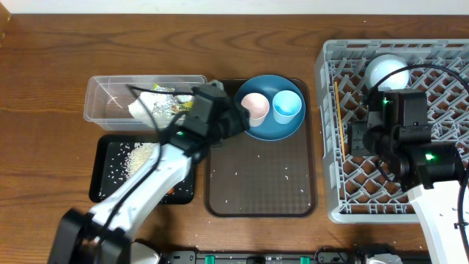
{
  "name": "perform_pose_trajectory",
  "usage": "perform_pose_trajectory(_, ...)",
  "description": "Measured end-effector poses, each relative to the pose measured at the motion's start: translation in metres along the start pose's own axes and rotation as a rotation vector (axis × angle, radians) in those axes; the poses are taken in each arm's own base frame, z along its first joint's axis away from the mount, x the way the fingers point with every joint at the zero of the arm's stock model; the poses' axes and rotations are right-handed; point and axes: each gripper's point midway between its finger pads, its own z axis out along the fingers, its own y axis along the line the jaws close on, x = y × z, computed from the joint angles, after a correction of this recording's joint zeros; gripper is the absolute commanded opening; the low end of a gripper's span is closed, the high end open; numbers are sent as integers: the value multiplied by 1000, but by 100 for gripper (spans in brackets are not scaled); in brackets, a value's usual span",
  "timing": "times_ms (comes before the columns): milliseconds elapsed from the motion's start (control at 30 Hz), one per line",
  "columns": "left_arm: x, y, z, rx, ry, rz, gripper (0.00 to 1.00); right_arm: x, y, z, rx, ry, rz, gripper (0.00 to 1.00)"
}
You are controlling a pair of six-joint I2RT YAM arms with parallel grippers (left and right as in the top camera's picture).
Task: Sort waste into correct bins and load items into the dishwasher rack
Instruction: 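Reach the left gripper to the blue plate and grasp the pink cup, then lift the pink cup and pass it to the right gripper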
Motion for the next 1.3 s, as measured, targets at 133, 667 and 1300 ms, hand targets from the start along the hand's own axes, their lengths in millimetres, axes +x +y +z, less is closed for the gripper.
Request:
perform_pose_trajectory(133, 5, 6, 26, -56, 19, 4, 66, 0, 0, 0, 0, 1, 0, 38)
perform_pose_trajectory(667, -15, 11, 56, -94, -60, 30, 25, 3, 0, 0, 1, 13, 0, 38)
perform_pose_trajectory(1300, -18, 21, 52, -140, -54, 35, 6, 3, 1, 0, -4, 14, 0, 44)
